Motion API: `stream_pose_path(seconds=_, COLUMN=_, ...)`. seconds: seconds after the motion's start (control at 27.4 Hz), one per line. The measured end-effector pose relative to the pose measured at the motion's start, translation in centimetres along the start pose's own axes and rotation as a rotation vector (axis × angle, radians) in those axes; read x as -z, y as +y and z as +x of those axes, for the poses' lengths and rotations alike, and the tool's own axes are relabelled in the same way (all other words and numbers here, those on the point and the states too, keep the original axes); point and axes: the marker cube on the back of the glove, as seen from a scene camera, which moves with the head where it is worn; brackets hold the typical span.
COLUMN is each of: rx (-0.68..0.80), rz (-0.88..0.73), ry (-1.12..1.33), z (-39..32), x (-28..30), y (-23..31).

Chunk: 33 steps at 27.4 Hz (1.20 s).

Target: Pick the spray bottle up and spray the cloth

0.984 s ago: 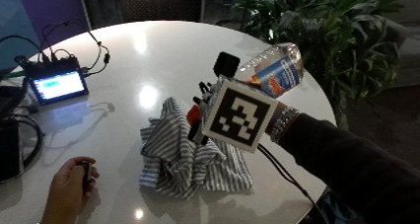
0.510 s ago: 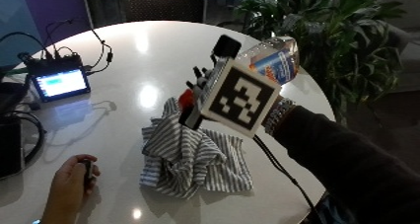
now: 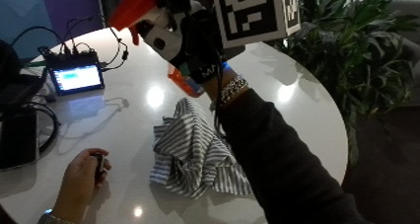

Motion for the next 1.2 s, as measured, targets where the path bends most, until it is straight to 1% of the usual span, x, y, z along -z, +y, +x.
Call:
stream_pose_path(seconds=0.15, rx=-0.204, rz=0.05, ry=-0.316, z=-1.1, x=-1.1, y=-0.9)
stream_pose_path(seconds=0.29, rx=-0.464, rz=0.081, ry=-0.652, z=-2.1, x=-4.6, y=0.0)
stream_pose_path(seconds=0.4, rx=-0.572, rz=0.078, ry=-0.78, z=-3.2, x=-7.2, y=0.4)
stream_pose_path(seconds=0.47, rx=-0.604, rz=0.07, ry=-0.794, z=-3.8, x=-8.8, y=0.4)
stream_pose_path(seconds=0.62, rx=-0.646, rz=0.055, ry=-0.743, z=-3.6, x=-11.8, y=0.0)
stream_pose_path(seconds=0.87, rx=-0.728, rz=0.009, ry=-0.635, z=-1.2, x=-15.8, y=0.9)
stream_pose_path(seconds=1.02, rx=-0.764, rz=-0.017, ry=-0.605, z=-0.6, x=-16.6, y=2.4)
stream_pose_path(seconds=1.2, rx=-0.764, rz=0.001, ry=-0.581, z=0.6, x=-16.0, y=3.1)
